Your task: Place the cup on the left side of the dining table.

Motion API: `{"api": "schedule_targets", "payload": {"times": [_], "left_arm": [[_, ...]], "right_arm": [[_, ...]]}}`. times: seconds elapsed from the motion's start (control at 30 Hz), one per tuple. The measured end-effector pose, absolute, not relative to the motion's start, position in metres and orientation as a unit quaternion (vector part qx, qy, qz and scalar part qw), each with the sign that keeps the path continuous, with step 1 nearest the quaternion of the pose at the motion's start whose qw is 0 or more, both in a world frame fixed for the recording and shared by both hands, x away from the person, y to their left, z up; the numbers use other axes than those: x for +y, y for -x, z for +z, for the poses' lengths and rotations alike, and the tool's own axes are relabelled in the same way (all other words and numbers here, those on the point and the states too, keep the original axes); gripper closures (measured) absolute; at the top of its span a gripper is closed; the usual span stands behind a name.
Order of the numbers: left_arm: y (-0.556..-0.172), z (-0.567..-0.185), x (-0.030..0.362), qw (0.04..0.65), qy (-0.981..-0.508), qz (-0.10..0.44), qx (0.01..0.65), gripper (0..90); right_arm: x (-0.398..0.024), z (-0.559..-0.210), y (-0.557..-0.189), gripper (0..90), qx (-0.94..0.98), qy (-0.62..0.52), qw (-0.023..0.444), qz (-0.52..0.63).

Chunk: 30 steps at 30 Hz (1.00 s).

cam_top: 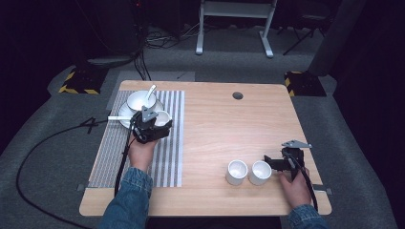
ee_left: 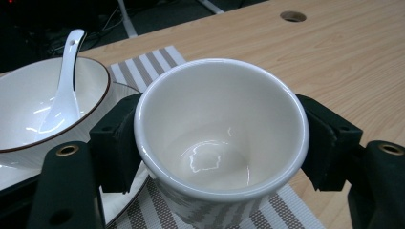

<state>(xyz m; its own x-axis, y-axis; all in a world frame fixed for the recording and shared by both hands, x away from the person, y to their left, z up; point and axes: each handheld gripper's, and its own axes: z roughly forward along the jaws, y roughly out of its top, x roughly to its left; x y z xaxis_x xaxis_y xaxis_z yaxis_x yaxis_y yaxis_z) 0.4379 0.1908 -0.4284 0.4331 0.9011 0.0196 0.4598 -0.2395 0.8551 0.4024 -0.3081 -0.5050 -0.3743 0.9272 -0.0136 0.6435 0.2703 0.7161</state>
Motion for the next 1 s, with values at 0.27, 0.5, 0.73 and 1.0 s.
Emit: {"api": "schedule_targets", "payload": {"times": [0.27, 0.5, 0.73, 1.0], "left_arm": [[-0.448, -0.447, 0.192, 0.392, -0.747, 0.249, 0.475, 27.1], [-0.452, -0.458, 0.194, 0.379, -0.751, 0.238, 0.485, 27.1], [-0.454, -0.467, 0.191, 0.379, -0.753, 0.224, 0.489, 27.1], [-0.454, -0.472, 0.19, 0.371, -0.757, 0.223, 0.49, 27.0]], "right_arm": [[-0.308, -0.505, -0.402, 2.5, 0.765, -0.513, 0.223, 0.319], [-0.308, -0.505, -0.402, 2.5, 0.765, -0.513, 0.222, 0.319], [-0.308, -0.505, -0.402, 2.5, 0.765, -0.513, 0.223, 0.319], [-0.308, -0.505, -0.402, 2.5, 0.765, -0.513, 0.222, 0.319]]}}
